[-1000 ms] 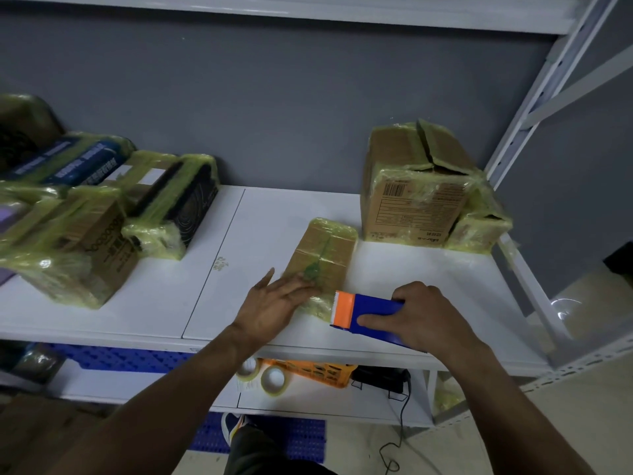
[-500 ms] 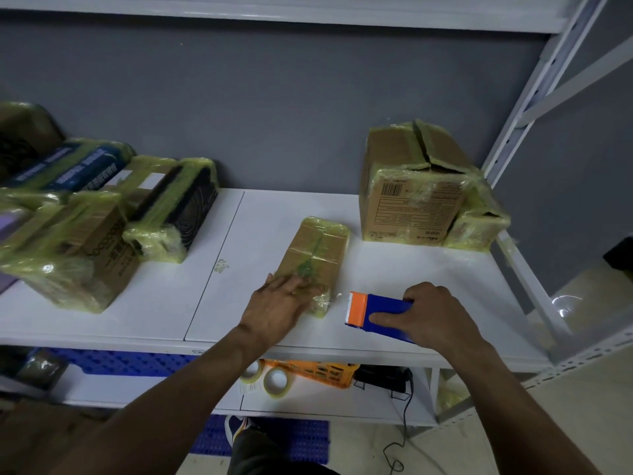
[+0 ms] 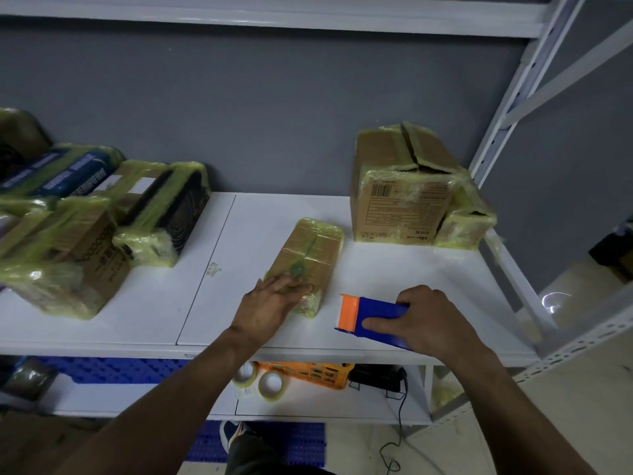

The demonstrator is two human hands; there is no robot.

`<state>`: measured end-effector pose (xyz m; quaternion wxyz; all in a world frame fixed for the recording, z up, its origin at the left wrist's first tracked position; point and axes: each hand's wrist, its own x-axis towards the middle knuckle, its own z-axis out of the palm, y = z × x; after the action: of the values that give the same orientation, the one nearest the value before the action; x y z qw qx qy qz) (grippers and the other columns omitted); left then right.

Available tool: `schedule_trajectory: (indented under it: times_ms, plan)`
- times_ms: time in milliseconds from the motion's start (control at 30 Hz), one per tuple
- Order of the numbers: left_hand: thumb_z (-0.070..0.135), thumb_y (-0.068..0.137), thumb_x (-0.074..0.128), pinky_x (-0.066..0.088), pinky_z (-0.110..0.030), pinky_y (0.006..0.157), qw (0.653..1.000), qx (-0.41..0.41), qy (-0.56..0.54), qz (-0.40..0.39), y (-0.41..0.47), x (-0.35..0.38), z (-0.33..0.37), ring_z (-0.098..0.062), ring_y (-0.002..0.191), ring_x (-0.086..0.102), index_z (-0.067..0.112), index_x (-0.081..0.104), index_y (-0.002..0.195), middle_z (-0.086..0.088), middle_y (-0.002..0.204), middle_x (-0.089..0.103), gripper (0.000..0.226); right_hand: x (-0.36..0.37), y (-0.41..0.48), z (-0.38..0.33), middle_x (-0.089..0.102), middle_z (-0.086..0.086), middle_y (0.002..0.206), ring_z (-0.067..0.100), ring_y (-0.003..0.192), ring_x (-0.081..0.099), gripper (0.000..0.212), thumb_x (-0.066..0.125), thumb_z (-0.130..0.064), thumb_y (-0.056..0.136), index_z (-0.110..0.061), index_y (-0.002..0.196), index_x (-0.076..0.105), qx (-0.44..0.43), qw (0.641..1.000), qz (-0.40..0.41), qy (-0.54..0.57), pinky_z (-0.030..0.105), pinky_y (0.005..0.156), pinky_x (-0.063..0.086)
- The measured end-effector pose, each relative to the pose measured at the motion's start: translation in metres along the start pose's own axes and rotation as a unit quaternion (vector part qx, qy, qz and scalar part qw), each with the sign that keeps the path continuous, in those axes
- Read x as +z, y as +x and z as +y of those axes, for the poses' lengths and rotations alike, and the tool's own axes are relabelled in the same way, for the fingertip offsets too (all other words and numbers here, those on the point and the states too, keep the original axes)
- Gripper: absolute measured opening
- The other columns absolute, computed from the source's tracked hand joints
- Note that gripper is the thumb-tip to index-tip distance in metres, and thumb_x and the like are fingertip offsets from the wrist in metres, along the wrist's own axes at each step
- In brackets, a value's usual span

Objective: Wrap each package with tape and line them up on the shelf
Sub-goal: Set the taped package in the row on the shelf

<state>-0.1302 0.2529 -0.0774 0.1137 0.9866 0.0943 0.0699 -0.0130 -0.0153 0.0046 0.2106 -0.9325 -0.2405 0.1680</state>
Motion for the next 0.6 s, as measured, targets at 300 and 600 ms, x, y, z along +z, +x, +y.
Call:
schedule_trajectory:
  times_ms: [300, 600]
  plan:
    - [0.018, 0.097, 0.067, 0.062, -0.046, 0.074, 0.995, 0.018, -0.066, 0.070, -0.002, 0.007, -0.001, -0.021, 0.129, 0.053, 0.036, 0.067, 0.131, 0.004, 0.135, 0.062, 0.039, 0.008, 0.010, 0.007, 0.061, -0.016, 0.080, 0.004, 0.073, 0.063, 0.059, 0.077, -0.080, 0.065, -0.029, 0.084, 0.057, 0.012, 1.000, 0.017, -0.022, 0.017, 0.057, 0.041]
    - [0.018, 0.095, 0.070, 0.062, -0.047, 0.083, 0.992, 0.022, -0.088, 0.092, -0.014, 0.014, 0.003, -0.021, 0.130, 0.054, 0.037, 0.068, 0.130, 0.005, 0.136, 0.060, 0.040, 0.033, 0.038, 0.005, 0.053, -0.013, 0.078, 0.009, 0.078, 0.060, 0.062, 0.078, -0.079, 0.066, -0.027, 0.085, 0.050, 0.024, 0.996, 0.007, -0.084, 0.022, 0.059, 0.044]
